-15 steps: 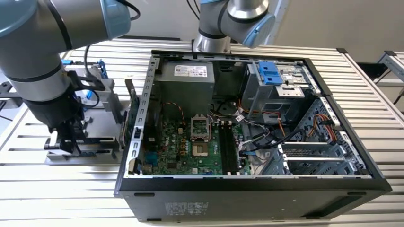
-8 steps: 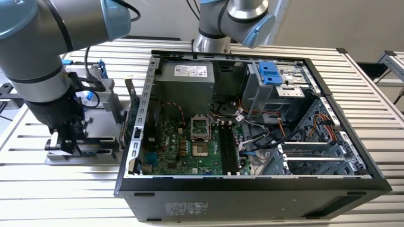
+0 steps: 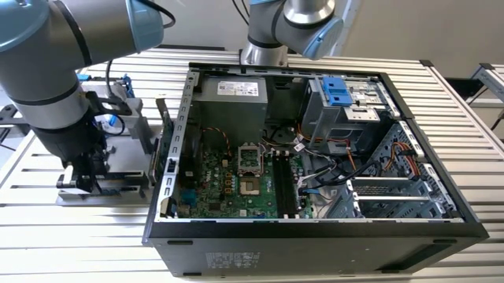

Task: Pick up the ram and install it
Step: 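Pick up the ram and move it above insertion slot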

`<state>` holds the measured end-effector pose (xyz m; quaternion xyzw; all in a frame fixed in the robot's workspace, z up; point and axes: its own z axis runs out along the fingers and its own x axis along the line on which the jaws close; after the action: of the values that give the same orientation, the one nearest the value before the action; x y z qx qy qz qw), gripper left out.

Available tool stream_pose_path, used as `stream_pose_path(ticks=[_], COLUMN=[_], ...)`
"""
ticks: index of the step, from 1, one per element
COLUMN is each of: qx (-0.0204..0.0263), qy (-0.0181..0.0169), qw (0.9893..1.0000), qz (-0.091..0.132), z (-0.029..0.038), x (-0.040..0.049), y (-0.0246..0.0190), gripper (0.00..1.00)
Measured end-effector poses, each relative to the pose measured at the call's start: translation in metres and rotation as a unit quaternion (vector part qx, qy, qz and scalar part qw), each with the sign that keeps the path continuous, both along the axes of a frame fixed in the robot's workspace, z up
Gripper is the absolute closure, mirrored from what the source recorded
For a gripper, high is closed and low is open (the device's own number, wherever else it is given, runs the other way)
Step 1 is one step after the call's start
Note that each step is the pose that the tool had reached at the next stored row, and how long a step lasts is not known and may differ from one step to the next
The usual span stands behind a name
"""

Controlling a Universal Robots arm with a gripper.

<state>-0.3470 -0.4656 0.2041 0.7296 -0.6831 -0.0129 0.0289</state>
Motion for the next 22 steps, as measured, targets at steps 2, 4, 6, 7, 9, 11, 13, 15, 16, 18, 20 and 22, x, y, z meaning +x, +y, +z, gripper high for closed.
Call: stream_pose_path(ticks=[2, 4, 6, 7, 9, 11, 13, 15, 16, 18, 20, 22], qx=[0.0000, -0.0001, -0.0001, -0.0001, -0.0001, -0.0001, 0.0000, -0.0001, -0.0001, 0.0000, -0.0001, -0.0001], qy=[-0.0001, 0.0002, 0.0007, 0.0010, 0.0018, 0.0031, 0.0045, 0.0065, 0.0077, 0.0110, 0.0148, 0.0179], qw=[1.0000, 1.0000, 1.0000, 1.0000, 1.0000, 1.0000, 1.0000, 1.0000, 1.0000, 0.9999, 0.9999, 0.9998], qz=[0.000, 0.000, 0.000, 0.000, 0.000, 0.000, 0.000, 0.000, 0.000, 0.000, 0.000, 0.000], z=[-0.0002, -0.0002, -0.0004, -0.0007, -0.0012, -0.0019, -0.0029, -0.0038, -0.0043, -0.0053, -0.0063, -0.0072], x=[0.0000, 0.0000, -0.0001, 0.0000, 0.0000, -0.0001, -0.0001, -0.0001, 0.0000, 0.0001, 0.0003, 0.0003], y=[-0.0024, -0.0065, -0.0096, -0.0106, -0.0126, -0.0140, -0.0146, -0.0151, -0.0153, -0.0158, -0.0161, -0.0162], gripper=[0.00, 0.00, 0.00, 0.00, 0.00, 0.00, 0.00, 0.00, 0.00, 0.00, 0.00, 0.00])
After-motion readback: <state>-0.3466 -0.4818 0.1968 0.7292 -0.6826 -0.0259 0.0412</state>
